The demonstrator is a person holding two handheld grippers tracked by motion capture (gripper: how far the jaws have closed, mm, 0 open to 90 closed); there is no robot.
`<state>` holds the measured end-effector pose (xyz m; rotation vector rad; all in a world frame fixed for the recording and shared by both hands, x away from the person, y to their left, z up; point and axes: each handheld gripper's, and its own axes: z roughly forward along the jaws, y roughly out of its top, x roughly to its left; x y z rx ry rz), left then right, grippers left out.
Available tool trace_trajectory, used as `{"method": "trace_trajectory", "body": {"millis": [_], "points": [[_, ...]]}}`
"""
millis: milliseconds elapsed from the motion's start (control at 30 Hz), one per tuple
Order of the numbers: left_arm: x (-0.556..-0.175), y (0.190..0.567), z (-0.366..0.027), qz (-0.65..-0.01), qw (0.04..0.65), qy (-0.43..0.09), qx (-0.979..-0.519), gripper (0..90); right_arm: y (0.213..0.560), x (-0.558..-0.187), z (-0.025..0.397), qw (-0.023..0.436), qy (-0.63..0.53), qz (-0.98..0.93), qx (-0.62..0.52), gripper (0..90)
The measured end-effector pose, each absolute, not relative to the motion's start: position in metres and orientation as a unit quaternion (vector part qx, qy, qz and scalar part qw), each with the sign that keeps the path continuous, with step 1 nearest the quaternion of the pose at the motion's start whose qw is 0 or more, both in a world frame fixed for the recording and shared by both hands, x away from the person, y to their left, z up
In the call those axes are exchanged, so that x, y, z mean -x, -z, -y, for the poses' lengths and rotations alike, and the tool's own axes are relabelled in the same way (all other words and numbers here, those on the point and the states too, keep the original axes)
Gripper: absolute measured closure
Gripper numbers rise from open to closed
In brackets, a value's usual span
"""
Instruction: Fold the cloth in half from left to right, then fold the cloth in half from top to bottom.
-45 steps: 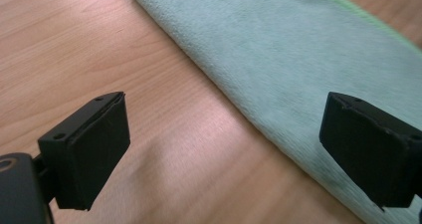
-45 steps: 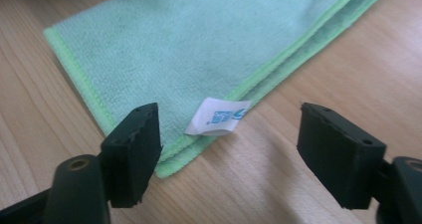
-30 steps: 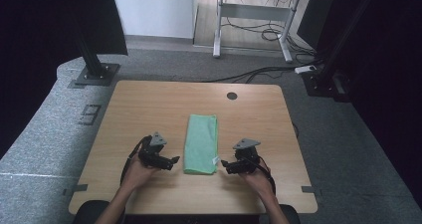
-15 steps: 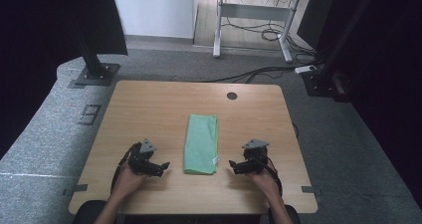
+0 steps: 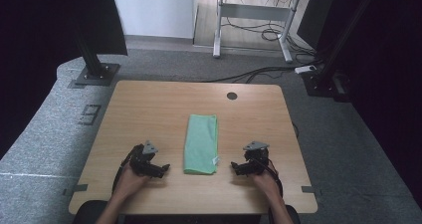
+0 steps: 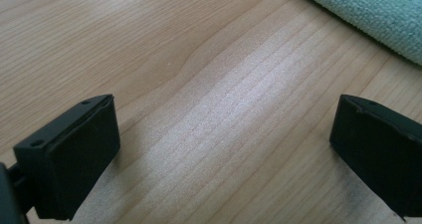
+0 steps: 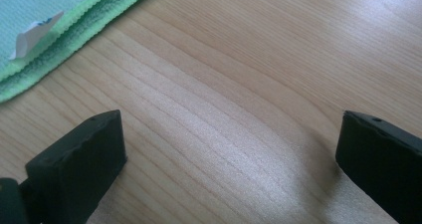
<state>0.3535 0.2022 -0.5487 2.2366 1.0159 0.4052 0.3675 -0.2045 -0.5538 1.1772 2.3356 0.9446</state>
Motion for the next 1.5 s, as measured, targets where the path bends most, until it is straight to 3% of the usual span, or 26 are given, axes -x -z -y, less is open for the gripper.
{"method": "trace_trajectory", "body": {"millis": [867,1500], "points": [[-0.358,0.548,-0.201,-0.394,0.318,-0.147,-0.85,0.0,0.556,-0.368,0.206,0.172,-0.346,-0.821,-0.421,0.0],[-0.375,0.523,-0.151,-0.357,0.353,-0.156,-0.85,0.0,0.535,-0.38,0.172,0.16,-0.376,-0.821,-0.4,0.0]]}}
